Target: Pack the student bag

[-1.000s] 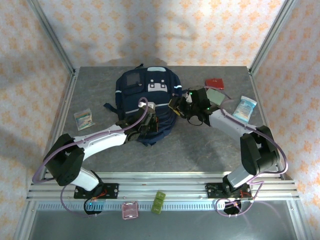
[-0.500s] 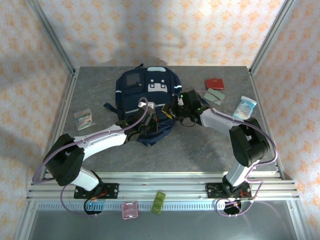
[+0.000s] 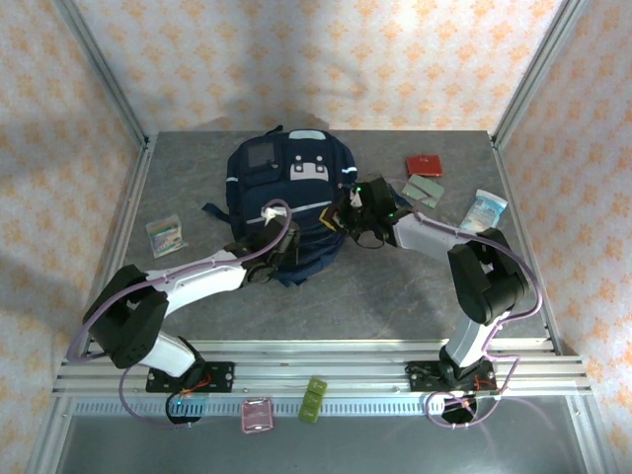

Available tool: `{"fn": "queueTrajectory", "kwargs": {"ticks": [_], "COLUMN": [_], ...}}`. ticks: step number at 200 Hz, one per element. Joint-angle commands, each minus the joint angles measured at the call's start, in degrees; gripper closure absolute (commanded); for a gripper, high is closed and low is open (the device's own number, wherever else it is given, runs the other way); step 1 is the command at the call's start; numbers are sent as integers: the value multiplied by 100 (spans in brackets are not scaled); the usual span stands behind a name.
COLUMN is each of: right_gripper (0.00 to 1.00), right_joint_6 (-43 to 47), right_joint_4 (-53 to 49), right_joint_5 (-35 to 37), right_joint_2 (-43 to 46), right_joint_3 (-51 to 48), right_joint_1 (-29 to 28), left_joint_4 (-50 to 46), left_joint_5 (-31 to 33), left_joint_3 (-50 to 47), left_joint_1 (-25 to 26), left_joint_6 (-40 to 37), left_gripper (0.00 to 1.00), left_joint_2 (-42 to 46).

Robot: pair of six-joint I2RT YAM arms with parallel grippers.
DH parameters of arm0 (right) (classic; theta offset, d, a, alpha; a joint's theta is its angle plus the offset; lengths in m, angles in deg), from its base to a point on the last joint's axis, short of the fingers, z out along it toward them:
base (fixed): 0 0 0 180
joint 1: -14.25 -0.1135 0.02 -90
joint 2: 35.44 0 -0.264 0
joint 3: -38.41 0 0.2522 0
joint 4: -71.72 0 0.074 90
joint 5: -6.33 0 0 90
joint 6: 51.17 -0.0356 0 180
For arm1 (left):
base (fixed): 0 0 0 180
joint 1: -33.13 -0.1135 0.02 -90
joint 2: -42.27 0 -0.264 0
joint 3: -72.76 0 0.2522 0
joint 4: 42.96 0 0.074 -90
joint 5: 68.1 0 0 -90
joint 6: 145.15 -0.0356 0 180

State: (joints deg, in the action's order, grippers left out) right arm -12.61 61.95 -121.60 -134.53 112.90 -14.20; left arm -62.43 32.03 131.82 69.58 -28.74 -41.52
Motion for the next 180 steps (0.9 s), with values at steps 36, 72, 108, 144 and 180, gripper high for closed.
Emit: {"fn": "queueTrajectory", "kwargs": {"ticks": [36,72,108,144,180], "right_gripper": [100,100,87,60,60], "right_joint_6": [158,429,486,193,-45], "right_joint_4": [379,90,-117,504,857], "right_joint_5": [190,207,229,93,32], "right_joint_2": [274,-52,-330,-21,107], "right_joint_3": [27,633,1310,888,119], "right_joint_1": [455,643,790,613,161], "left_joint_4": [-597,-521,-197,207,360], "left_joint_5": [520,-97,-584,-724,-723], "left_joint_3": [-570,-445,-13,558,659], "left_joint_1": [-975,-528,164,811,830], "left_joint_6": [-131,-23,155,169,162], "left_gripper": [100,100,100,100,100], "left_joint_2": [836,840,559,44,-289]}}
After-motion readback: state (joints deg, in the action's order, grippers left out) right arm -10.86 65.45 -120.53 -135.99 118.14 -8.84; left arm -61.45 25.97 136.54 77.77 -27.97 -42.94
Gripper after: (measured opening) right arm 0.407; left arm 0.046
